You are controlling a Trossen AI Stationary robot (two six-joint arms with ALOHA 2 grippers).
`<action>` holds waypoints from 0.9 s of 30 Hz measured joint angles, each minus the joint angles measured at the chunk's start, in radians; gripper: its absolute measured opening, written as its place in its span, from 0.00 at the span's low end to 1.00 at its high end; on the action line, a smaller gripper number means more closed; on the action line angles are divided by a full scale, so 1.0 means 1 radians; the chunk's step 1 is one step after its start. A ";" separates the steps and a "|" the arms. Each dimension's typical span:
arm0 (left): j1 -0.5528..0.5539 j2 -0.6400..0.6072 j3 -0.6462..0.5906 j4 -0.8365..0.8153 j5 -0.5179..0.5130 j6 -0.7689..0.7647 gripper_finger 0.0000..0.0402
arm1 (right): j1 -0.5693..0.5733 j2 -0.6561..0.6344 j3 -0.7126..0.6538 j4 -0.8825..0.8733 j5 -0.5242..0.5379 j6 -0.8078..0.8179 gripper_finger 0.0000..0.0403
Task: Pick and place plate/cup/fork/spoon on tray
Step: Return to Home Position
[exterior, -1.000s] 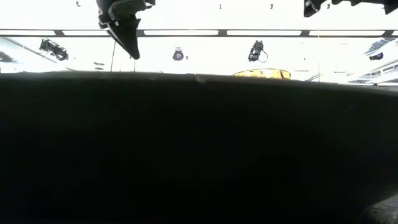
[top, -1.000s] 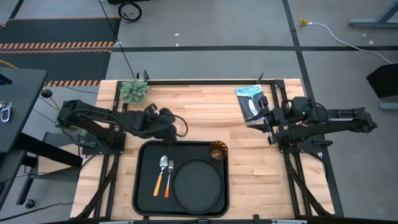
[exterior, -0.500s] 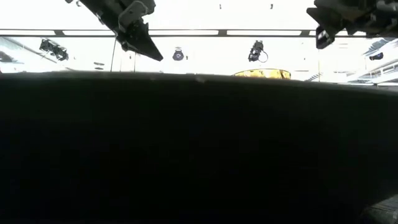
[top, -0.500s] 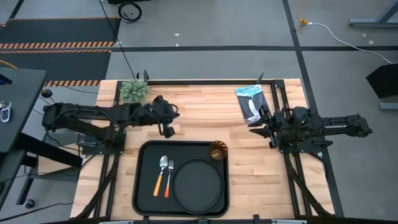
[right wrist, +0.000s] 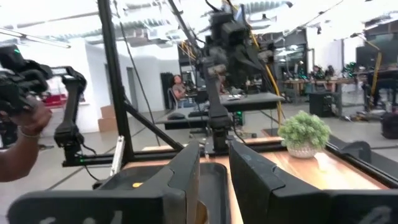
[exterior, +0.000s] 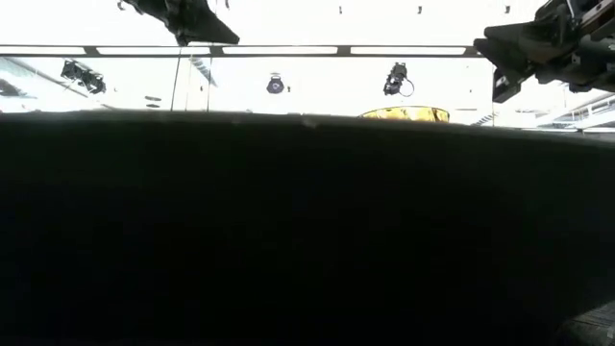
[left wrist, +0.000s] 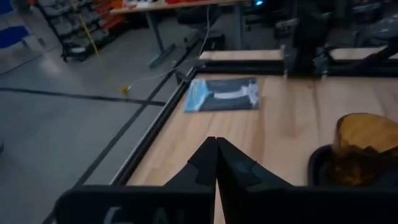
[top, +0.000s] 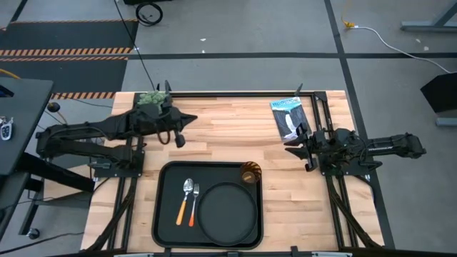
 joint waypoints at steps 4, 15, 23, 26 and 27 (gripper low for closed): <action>-0.038 -0.023 -0.025 0.015 -0.004 0.000 0.01 | 0.000 -0.003 0.000 -0.005 0.007 -0.008 0.23; -0.068 -0.156 -0.260 0.272 -0.030 0.002 0.02 | 0.000 -0.009 0.001 -0.005 0.008 0.026 0.23; -0.067 -0.177 -0.290 0.381 -0.030 -0.001 0.06 | 0.000 -0.009 0.001 -0.006 0.008 0.023 0.23; -0.068 -0.176 -0.290 0.383 -0.029 -0.094 0.06 | 0.000 -0.009 0.001 -0.006 0.008 0.022 0.23; -0.068 -0.176 -0.290 0.381 -0.029 -0.139 0.07 | 0.000 -0.009 0.001 -0.006 0.008 0.022 0.23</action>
